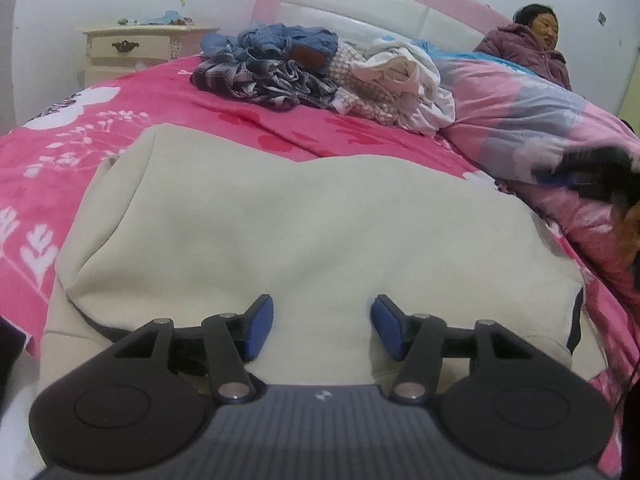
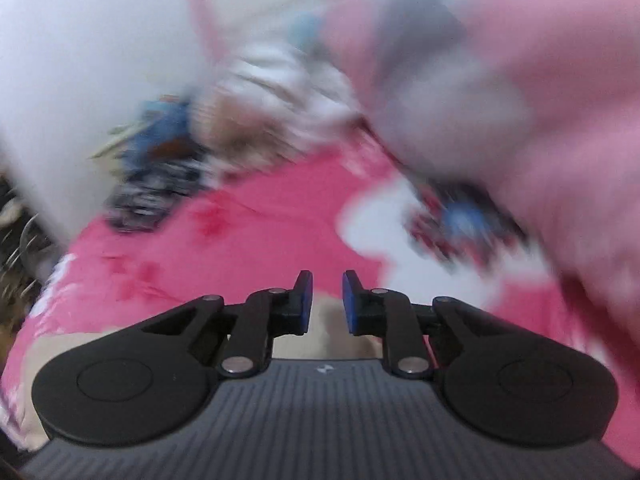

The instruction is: Fold clothes

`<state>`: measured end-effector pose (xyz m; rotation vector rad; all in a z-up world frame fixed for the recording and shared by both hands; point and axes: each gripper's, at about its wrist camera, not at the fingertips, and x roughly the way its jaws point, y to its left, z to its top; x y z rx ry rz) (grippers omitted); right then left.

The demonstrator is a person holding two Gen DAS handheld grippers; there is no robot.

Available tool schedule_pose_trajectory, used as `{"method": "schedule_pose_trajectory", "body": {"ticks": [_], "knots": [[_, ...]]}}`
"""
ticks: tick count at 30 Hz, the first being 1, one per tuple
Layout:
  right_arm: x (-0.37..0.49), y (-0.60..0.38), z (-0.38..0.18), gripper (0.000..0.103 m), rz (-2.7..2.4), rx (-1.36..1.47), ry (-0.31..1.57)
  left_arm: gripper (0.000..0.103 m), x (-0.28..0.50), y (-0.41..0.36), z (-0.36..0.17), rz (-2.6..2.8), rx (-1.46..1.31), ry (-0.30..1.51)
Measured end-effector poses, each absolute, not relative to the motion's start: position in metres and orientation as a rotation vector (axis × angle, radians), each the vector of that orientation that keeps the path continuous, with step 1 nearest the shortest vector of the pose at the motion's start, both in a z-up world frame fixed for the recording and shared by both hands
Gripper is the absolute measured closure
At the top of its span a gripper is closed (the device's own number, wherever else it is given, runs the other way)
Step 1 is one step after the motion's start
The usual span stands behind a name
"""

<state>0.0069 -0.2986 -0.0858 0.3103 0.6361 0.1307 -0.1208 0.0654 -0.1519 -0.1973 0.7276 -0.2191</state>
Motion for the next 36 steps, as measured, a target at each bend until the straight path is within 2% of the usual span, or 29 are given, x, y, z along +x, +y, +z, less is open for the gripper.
{"method": "schedule_pose_trajectory", "body": {"ticks": [3, 7, 15, 19, 23, 31, 33, 36], "knots": [[0.016, -0.236, -0.048, 0.086, 0.440, 0.174, 0.662, 0.046, -0.126, 0.065, -0.156, -0.206, -0.214, 0.692], [0.031, -0.111, -0.036, 0.086, 0.870, -0.033, 0.727, 0.046, -0.132, 0.064, -0.158, -0.196, -0.220, 0.660], [0.100, 0.074, -0.132, 0.087, 1.011, -0.162, 0.982, 0.045, -0.133, 0.066, -0.161, -0.198, -0.218, 0.645], [0.102, 0.069, -0.119, 0.089, 1.023, -0.080, 0.959, 0.045, -0.133, 0.069, -0.163, -0.212, -0.234, 0.644], [0.105, 0.048, -0.091, 0.086, 1.068, -0.039, 0.929, 0.045, -0.136, 0.068, -0.164, -0.213, -0.230, 0.630], [0.083, 0.101, -0.140, 0.090, 1.112, -0.213, 0.970, 0.045, -0.137, 0.067, -0.162, -0.218, -0.218, 0.638], [0.087, 0.092, -0.121, 0.090, 1.093, -0.167, 0.992, 0.044, -0.137, 0.068, -0.160, -0.223, -0.221, 0.643], [0.084, 0.051, -0.078, 0.090, 1.078, -0.166, 0.889, 0.044, -0.138, 0.074, -0.153, -0.230, -0.252, 0.655]]}}
